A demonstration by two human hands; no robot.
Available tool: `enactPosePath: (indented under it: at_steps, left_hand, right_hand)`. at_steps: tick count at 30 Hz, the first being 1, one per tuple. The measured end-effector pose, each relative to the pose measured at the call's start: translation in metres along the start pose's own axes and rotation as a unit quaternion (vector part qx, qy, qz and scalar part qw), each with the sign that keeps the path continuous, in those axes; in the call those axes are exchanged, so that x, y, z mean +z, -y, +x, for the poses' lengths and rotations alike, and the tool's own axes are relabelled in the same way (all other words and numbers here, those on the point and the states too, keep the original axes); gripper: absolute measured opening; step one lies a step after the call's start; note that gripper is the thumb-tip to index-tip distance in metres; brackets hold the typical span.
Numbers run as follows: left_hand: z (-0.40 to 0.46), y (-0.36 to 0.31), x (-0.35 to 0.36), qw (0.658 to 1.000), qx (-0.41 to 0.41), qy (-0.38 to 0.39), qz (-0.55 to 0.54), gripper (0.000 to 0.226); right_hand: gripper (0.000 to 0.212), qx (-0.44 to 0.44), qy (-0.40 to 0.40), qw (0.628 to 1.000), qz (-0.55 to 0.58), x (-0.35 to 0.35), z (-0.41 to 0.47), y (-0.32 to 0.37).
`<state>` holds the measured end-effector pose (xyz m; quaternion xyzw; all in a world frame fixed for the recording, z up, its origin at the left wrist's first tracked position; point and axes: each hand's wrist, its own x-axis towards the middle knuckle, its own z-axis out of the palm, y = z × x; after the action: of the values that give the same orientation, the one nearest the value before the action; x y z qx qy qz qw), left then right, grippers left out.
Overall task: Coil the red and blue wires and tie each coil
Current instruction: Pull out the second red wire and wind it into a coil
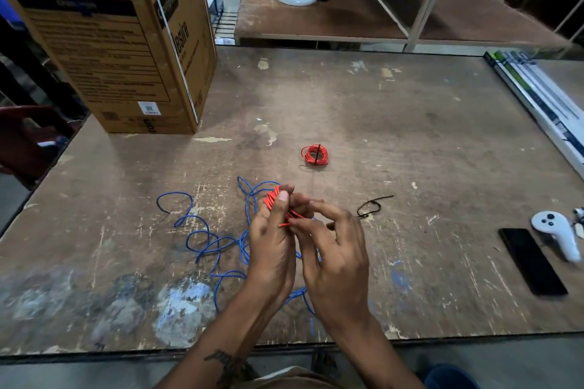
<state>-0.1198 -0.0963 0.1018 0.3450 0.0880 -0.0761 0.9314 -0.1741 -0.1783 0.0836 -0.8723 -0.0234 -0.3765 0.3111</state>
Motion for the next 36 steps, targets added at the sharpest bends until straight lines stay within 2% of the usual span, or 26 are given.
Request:
enactPosePath:
  at_steps: [4, 7, 11, 16, 22, 26, 29, 33, 36]
  left_hand:
    - [-0.005, -0.007, 0.006, 0.999, -0.013, 0.031, -0.018, 0.018]
    - [-0.003, -0.008, 0.008, 0.999, -0.021, 0.034, -0.023, 0.017]
    - [-0.001, -0.009, 0.006, 0.999, -0.022, 0.033, -0.009, 0.021]
    - [0.005, -0.013, 0.004, 0.998, -0.035, 0.031, -0.041, 0.02]
    - [0.008, -0.011, 0.007, 0.999, -0.015, 0.03, -0.021, 0.021]
    - [0.011, -0.005, 0.005, 0.999, 0.022, 0.031, 0.019, 0.041]
    - [0.01, -0.008, 0.002, 0.998, 0.014, 0.062, 0.018, 0.059]
    - [0.018, -0.007, -0.001, 0.996, -0.018, 0.075, 0.045, 0.06]
    - [0.026, -0.002, -0.008, 0.987, -0.035, 0.081, 0.133, 0.06]
  right_hand:
    - [0.017, -0.026, 0.007, 0.998, -0.058, -0.001, 0.001, 0.003]
    - [0.019, 0.004, 0.0, 0.999, -0.04, 0.0, 0.004, 0.01]
    - [0.033, 0.051, 0.012, 0.999, 0.004, 0.0, 0.011, 0.016]
    - [0.025, 0.092, 0.061, 0.993, 0.046, 0.0, 0.018, 0.016]
    - [0.013, 0.082, 0.095, 0.992, -0.008, -0.001, 0.031, 0.008]
    - [0.013, 0.13, 0.088, 0.986, 0.058, 0.004, 0.033, 0.004]
    - [0.011, 0.21, 0.111, 0.961, 0.145, 0.005, 0.036, -0.007]
    - [0.022, 0.283, 0.13, 0.909, 0.275, 0.005, 0.038, -0.01]
    - [0.025, 0.291, 0.114, 0.913, 0.263, 0.007, 0.028, -0.013]
